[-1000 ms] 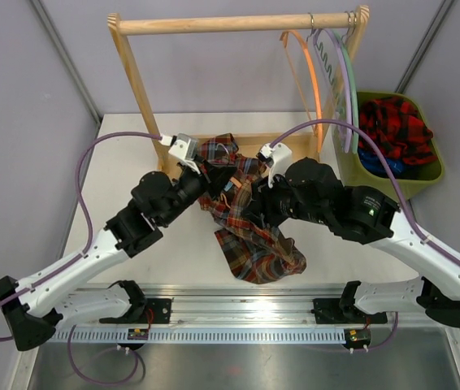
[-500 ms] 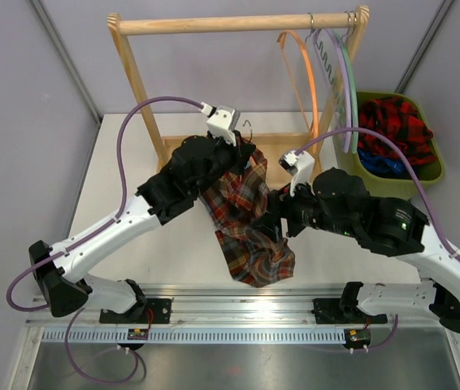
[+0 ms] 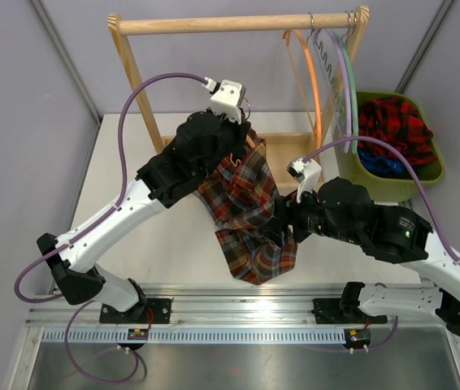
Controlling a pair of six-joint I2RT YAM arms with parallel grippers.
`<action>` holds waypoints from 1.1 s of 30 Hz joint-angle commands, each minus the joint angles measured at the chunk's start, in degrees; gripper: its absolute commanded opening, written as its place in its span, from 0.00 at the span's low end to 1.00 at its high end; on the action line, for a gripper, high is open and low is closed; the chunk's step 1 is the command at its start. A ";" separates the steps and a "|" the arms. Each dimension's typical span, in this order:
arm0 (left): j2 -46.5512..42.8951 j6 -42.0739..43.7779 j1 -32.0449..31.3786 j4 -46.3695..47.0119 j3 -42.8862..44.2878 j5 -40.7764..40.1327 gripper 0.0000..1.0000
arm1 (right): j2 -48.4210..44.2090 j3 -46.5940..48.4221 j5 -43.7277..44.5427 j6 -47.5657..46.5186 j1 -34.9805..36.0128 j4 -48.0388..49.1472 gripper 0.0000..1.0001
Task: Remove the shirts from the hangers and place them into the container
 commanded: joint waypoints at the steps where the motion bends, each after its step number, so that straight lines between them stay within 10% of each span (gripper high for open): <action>1: -0.85 1.89 0.48 6.31 7.14 -6.89 0.00 | -0.59 -1.08 -0.99 1.53 0.72 -1.14 0.68; 20: 3.02 3.83 0.48 4.38 19.19 -8.92 0.00 | -0.77 -3.01 10.69 2.94 0.81 -5.36 0.63; 33: 5.92 4.27 3.99 2.00 26.58 -13.21 0.00 | -3.84 -4.86 9.91 3.20 0.81 -4.39 0.09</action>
